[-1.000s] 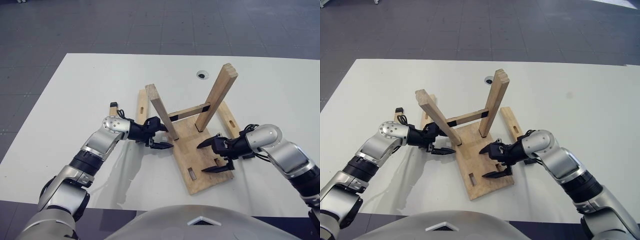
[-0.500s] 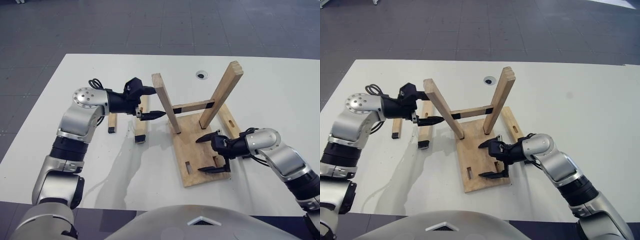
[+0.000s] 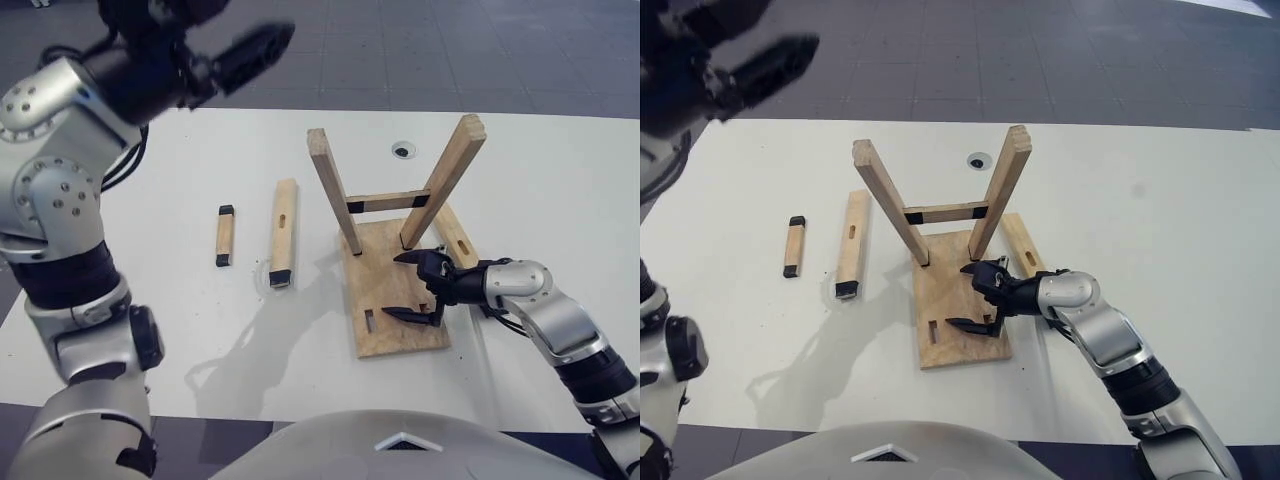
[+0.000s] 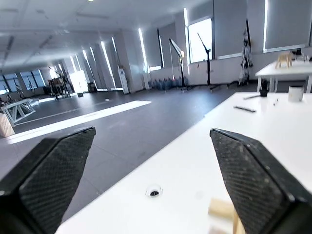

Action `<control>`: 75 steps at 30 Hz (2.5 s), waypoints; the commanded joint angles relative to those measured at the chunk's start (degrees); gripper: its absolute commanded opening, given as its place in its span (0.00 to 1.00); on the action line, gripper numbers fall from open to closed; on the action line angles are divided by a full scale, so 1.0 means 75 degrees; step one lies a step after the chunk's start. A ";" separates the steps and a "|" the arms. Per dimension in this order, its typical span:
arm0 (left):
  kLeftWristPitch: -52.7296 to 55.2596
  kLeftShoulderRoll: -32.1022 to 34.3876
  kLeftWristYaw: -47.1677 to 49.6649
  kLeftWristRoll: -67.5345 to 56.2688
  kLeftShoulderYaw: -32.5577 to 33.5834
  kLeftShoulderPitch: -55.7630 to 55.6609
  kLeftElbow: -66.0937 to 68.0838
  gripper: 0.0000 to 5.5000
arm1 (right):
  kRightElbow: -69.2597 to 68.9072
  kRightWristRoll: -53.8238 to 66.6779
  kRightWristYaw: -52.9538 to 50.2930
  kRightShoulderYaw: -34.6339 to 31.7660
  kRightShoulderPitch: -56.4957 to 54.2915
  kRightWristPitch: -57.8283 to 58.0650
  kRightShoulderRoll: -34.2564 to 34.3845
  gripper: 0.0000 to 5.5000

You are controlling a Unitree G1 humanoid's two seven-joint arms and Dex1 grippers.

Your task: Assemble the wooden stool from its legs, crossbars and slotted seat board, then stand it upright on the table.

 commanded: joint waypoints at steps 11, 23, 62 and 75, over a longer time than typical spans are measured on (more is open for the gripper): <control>0.2188 -0.2322 0.3646 0.0175 -0.0969 -0.0323 -0.0455 0.61 | 0.0279 -0.0582 -0.0667 0.0377 0.0463 0.0830 0.0029 1.00; 0.3735 -0.4441 0.5456 -0.2998 -0.0947 0.1840 -0.1659 0.61 | 0.0378 -0.0672 -0.0681 0.0465 0.0375 0.0733 -0.0148 1.00; -0.0644 -0.1635 0.4728 0.0271 0.0157 -0.4041 0.2005 0.61 | 0.0269 -0.0865 -0.1303 0.0807 0.0445 0.0995 0.0082 1.00; 0.1985 -0.4356 0.5428 -0.0368 -0.1896 0.2694 0.0111 0.61 | 0.0297 -0.0844 -0.1438 0.0777 0.0467 0.1043 0.0047 1.00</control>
